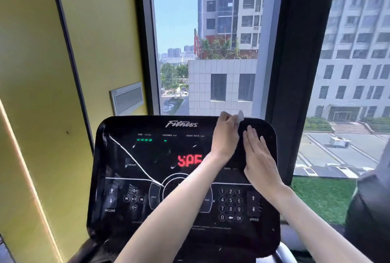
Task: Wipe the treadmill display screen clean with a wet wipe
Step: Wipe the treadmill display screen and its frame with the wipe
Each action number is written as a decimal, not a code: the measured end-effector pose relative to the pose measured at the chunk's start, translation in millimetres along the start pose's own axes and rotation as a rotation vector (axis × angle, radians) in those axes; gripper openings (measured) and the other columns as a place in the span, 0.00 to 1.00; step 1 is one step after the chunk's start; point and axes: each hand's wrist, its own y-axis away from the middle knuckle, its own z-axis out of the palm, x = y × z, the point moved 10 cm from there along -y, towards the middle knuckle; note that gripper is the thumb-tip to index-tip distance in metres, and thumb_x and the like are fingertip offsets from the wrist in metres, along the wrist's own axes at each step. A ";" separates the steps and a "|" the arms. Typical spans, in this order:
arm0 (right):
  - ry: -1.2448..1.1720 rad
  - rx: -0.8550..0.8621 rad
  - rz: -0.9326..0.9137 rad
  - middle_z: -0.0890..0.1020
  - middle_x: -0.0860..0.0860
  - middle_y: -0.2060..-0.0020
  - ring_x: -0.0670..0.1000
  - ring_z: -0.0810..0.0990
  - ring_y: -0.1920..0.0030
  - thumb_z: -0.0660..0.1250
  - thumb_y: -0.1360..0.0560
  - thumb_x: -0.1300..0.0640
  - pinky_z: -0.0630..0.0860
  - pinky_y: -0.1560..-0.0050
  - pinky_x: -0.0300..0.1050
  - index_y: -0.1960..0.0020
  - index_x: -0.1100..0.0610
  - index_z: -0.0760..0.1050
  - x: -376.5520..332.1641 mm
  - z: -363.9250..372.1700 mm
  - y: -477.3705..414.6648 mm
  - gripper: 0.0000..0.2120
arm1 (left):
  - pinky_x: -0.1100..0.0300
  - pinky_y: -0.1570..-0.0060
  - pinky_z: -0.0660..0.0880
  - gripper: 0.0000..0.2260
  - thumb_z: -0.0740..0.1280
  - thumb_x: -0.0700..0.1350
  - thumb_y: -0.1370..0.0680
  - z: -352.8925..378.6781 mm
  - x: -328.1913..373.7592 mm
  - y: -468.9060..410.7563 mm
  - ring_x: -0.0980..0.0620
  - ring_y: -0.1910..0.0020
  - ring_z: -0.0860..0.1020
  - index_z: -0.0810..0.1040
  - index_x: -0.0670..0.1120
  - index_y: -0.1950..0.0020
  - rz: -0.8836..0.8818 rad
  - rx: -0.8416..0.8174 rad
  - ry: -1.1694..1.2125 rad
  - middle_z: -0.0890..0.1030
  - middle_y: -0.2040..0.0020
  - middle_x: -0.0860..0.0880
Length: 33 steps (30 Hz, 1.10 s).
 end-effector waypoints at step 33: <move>0.017 -0.047 -0.007 0.59 0.60 0.26 0.56 0.54 0.25 0.67 0.38 0.74 0.48 0.27 0.50 0.27 0.66 0.55 38.5 0.4 8.4 0.42 | 0.63 0.56 0.73 0.11 0.61 0.39 0.20 33.5 32.6 6.3 0.52 0.59 0.73 0.78 0.42 0.40 0.138 0.010 -0.033 0.71 0.56 0.49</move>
